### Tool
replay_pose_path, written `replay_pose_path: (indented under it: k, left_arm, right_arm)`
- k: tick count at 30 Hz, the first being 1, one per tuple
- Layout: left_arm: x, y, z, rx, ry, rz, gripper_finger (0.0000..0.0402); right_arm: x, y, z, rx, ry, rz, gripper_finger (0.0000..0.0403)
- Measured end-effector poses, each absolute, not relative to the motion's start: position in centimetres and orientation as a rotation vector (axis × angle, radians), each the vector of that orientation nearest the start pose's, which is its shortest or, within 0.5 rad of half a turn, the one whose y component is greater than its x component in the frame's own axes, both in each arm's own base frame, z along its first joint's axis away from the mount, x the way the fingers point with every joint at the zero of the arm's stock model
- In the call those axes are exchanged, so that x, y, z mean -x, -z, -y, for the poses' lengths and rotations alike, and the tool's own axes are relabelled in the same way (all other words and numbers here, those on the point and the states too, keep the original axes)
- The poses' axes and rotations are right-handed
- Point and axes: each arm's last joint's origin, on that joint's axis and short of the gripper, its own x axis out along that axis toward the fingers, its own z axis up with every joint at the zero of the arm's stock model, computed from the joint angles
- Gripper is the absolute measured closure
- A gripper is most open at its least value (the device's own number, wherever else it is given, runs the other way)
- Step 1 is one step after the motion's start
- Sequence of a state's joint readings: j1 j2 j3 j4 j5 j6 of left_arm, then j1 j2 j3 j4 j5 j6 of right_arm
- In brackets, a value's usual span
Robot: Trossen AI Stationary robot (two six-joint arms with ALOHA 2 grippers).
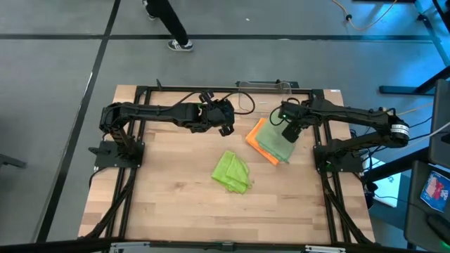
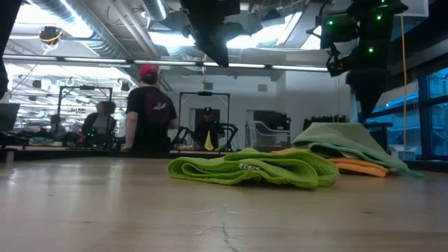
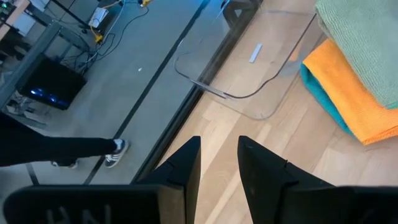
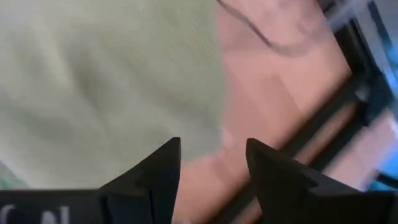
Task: Fold microfiber towels
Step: Adjust the green microfiber cloth, then fold the light green microfiber cloth
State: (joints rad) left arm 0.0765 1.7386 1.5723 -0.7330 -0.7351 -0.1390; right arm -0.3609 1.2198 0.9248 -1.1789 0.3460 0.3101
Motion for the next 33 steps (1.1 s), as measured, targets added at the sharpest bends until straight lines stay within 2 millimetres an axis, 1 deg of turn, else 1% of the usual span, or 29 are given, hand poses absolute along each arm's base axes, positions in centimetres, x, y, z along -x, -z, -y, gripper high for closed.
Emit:
replay_pose_path:
  k: [2,5,8,11,14,15,17,19,21,26,29,31,33]
  left_arm:
    - [-36.9,-31.3,-4.8,-0.160,-0.818,-0.809,0.0303]
    - [-36.9,-31.2,-4.8,-0.153,-0.821,-0.806,0.0303]
    - [-36.9,-31.2,-4.8,-0.152,-0.822,-0.806,0.0303]
    - [-36.9,-31.2,-4.8,-0.152,-0.822,-0.806,0.0303]
    - [-36.9,-31.2,-4.8,-0.152,-0.822,-0.806,0.0303]
    - [-36.9,-31.2,-4.8,-0.152,-0.822,-0.806,0.0303]
    - [-36.9,-31.2,-4.8,-0.152,-0.822,-0.806,0.0303]
    - [-36.9,-31.2,-4.8,-0.152,-0.822,-0.806,0.0303]
    - [-36.9,-31.2,-4.8,-0.151,-0.822,-0.806,0.0303]
    - [-36.9,-31.2,-4.8,-0.152,-0.822,-0.806,0.0303]
    - [-36.9,-31.2,-4.8,-0.152,-0.822,-0.806,0.0303]
    - [-36.9,-31.2,-4.8,-0.151,-0.822,-0.806,0.0303]
    - [-36.9,-31.2,-4.8,-0.152,-0.822,-0.808,0.0303]
  right_arm:
    - [-18.1,-23.7,7.6,-0.254,0.783,-1.331,0.0218]
    - [-18.9,-22.0,7.5,-0.246,0.773,-1.222,0.0218]
    - [-19.7,-19.5,7.4,-0.267,0.758,-1.105,0.0218]
    - [-20.1,-16.3,7.2,-0.326,0.711,-1.022,0.0218]
    - [-20.2,-13.5,7.1,-0.341,0.704,-0.974,0.0219]
    - [-20.3,-12.9,7.1,-0.336,0.706,-0.966,0.0221]
    - [-20.3,-12.5,7.2,-0.333,0.711,-0.973,0.0225]
    - [-20.5,-13.0,7.2,-0.334,0.709,-0.991,0.0231]
    - [-20.6,-14.1,7.2,-0.334,0.705,-1.020,0.0238]
    - [-21.2,-18.9,7.5,-0.301,0.722,-1.033,0.0253]
    - [-21.3,-21.2,7.4,-0.357,0.721,-1.014,0.0258]
    - [-21.3,-22.0,7.3,-0.400,0.693,-0.997,0.0259]
    - [-21.2,-22.0,7.1,-0.433,0.655,-0.997,0.0259]
